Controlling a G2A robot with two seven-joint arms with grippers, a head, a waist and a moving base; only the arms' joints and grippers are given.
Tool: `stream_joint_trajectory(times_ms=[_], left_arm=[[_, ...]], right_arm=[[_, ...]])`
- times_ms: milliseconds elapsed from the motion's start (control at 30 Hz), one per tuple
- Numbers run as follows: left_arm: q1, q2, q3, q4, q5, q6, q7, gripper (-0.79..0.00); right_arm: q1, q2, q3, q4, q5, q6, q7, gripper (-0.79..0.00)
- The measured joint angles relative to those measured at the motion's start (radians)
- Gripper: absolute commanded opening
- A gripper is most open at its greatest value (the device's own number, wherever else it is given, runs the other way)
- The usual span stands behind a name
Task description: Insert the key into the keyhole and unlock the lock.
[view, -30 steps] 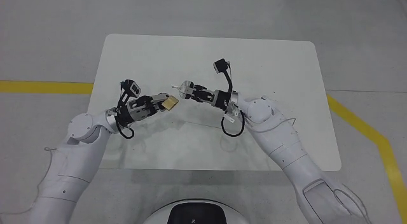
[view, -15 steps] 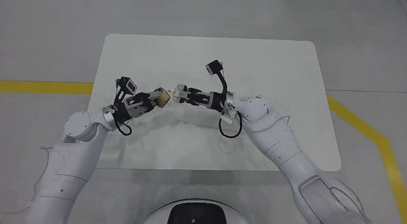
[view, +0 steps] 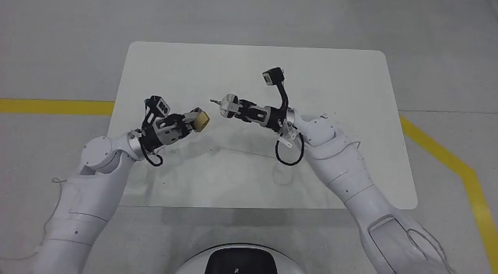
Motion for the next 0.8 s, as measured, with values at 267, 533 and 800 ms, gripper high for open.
stream_joint_trajectory(times_ms=[267,533,800], left_arm=[[-0.024,0.004,-0.003,0.022,0.014,0.054,0.002,-0.785],[-0.013,-0.001,0.028,-0.004,-0.031,0.159,0.027,-0.785],[-0.110,-0.024,0.124,0.069,-0.126,0.394,0.042,-0.785]], right_arm=[[-0.049,0.020,0.057,-0.049,0.016,-0.012,0.002,-0.785],[-0.051,0.022,0.064,-0.055,0.003,-0.006,-0.010,-0.785],[-0.197,0.081,0.246,-0.299,-0.334,0.056,-0.170,-0.785]])
